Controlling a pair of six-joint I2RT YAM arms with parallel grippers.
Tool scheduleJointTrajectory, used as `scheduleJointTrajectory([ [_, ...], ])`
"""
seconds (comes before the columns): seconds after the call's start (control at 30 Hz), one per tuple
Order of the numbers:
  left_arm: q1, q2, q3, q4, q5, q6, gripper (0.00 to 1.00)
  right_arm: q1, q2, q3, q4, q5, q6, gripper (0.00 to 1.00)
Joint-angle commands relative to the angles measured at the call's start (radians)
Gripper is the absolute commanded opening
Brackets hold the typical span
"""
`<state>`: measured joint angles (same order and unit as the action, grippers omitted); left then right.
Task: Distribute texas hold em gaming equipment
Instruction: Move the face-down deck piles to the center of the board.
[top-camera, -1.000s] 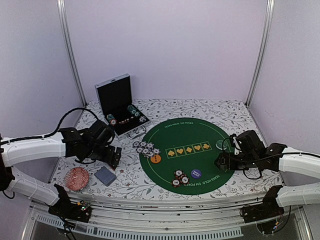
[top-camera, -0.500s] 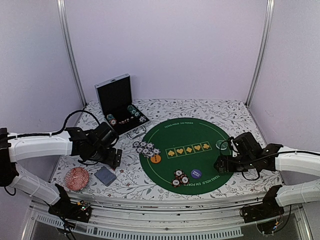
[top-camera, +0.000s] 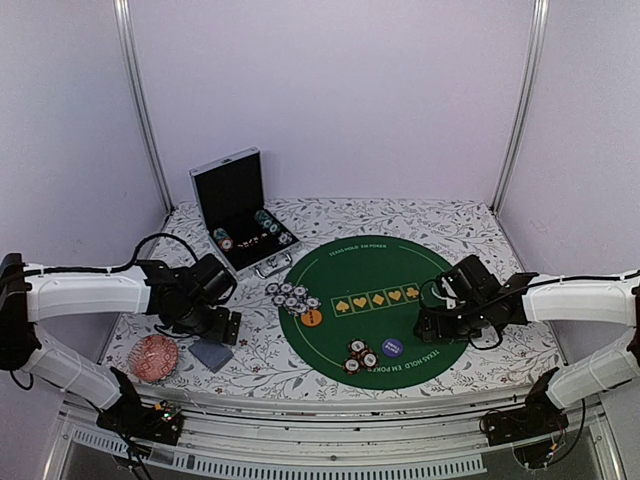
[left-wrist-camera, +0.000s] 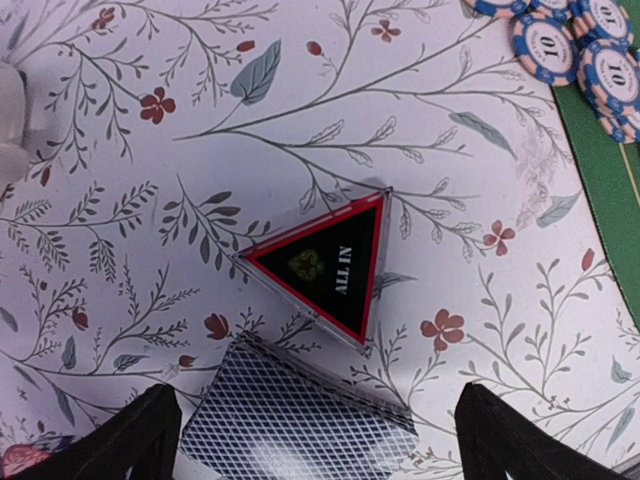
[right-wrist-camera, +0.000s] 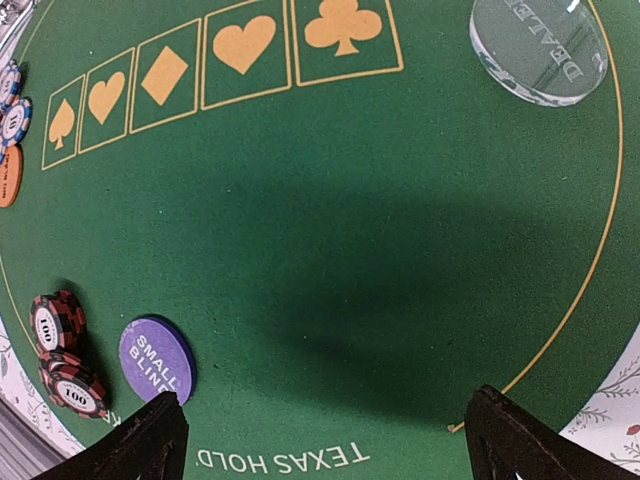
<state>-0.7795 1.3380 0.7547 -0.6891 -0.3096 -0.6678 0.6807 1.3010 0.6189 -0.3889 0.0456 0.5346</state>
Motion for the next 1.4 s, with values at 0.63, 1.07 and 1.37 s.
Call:
scheduleJointTrajectory([
  [0.63, 0.166, 0.062, -0.112, 0.140, 0.166, 0.024, 0.95, 0.061, 0.030, 0.110, -0.050, -0.003, -0.012, 0.99],
  [1.07, 0.129, -0.019, -0.202, 0.170, 0.255, -0.064, 0.88, 0.080, 0.042, 0.123, -0.017, -0.004, -0.039, 0.99],
  [1.37, 0.079, -0.036, -0.230, 0.166, 0.306, -0.110, 0.83, 0.085, 0.042, 0.117, -0.006, -0.003, -0.057, 0.99],
])
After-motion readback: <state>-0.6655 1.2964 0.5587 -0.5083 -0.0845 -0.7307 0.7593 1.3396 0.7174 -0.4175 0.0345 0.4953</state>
